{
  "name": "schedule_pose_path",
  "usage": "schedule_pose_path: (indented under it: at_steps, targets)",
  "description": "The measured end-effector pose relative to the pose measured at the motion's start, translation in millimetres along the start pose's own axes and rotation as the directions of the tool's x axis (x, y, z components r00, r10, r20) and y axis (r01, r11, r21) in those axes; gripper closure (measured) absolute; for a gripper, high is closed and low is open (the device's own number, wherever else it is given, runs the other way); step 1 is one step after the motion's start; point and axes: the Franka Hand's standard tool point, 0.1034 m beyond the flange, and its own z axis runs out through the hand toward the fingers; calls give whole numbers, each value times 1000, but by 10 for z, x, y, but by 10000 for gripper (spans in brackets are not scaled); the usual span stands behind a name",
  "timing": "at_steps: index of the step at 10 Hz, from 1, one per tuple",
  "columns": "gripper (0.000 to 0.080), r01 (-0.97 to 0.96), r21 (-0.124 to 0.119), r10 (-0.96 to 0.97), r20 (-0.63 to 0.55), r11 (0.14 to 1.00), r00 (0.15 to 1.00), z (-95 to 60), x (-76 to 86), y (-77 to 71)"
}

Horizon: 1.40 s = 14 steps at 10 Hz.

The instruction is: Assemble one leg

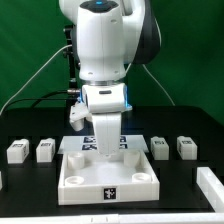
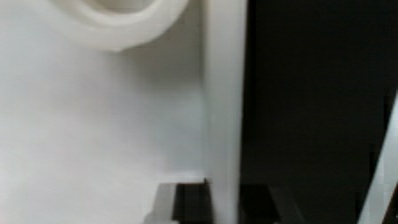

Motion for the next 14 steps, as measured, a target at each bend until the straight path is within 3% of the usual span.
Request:
schedule_pose_path:
  at_steps: [3, 5, 7, 10, 13, 14]
  targets:
    - [741, 1, -4, -1, 0, 1000, 1000, -11, 7, 31]
    - [741, -10, -21, 10, -6, 1000, 1000, -33, 91, 231]
    - [741, -36, -47, 35, -20, 998, 999, -37, 291, 539]
    - [741, -71, -79, 68, -41, 994, 997, -54, 585, 836]
    - [741, -79, -84, 75, -49, 993, 996, -51, 835, 875]
    - [741, -88, -84, 84, -47, 993, 995, -49, 838, 874]
